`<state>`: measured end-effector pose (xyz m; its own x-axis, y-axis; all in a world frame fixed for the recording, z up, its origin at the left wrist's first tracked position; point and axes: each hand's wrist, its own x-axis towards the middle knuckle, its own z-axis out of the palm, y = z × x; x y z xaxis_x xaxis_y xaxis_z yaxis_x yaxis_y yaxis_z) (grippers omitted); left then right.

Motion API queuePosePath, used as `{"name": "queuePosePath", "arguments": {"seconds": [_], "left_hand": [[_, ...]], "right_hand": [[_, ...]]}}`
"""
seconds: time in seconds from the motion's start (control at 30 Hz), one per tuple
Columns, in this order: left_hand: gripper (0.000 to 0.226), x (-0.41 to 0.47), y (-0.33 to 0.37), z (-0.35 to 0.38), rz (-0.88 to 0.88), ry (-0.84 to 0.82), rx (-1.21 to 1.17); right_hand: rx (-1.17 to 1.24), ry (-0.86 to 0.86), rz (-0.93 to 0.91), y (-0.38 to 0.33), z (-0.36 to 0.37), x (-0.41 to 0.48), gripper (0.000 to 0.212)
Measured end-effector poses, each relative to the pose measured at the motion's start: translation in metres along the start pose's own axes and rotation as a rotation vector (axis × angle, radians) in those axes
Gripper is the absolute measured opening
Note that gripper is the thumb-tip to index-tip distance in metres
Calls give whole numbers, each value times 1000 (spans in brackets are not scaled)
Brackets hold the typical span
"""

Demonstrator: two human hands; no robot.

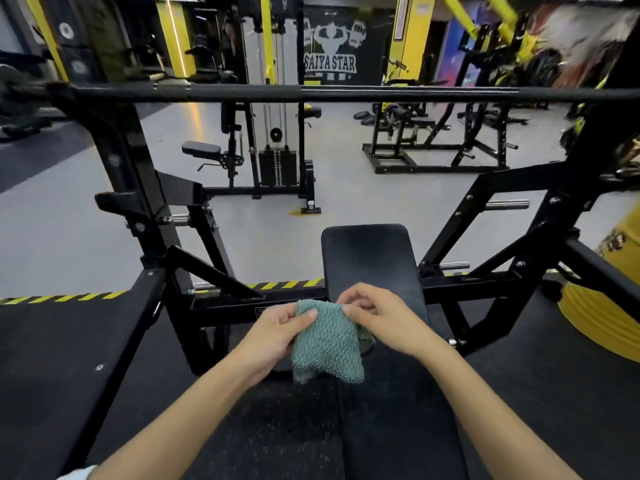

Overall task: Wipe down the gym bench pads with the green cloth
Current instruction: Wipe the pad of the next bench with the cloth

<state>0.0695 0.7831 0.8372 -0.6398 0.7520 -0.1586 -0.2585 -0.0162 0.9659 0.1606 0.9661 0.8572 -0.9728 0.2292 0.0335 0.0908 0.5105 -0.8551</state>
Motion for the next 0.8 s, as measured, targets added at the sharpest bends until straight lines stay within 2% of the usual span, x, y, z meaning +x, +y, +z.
{"name": "queuePosePath", "arguments": {"seconds": [0.17,0.3,0.5,0.8], "left_hand": [[27,72,22,-26,18,-93,54],[24,131,37,-49,10,-142,151],[19,204,45,-67,-66,-209,147],[24,288,31,-72,-63,-188,184]], "right_hand": [[40,-3,74,11,-10,54,27],[-6,64,129,14,-21,102,23],[-2,182,160,32,-33,153,14],[85,249,206,88,-52,218,13]]}}
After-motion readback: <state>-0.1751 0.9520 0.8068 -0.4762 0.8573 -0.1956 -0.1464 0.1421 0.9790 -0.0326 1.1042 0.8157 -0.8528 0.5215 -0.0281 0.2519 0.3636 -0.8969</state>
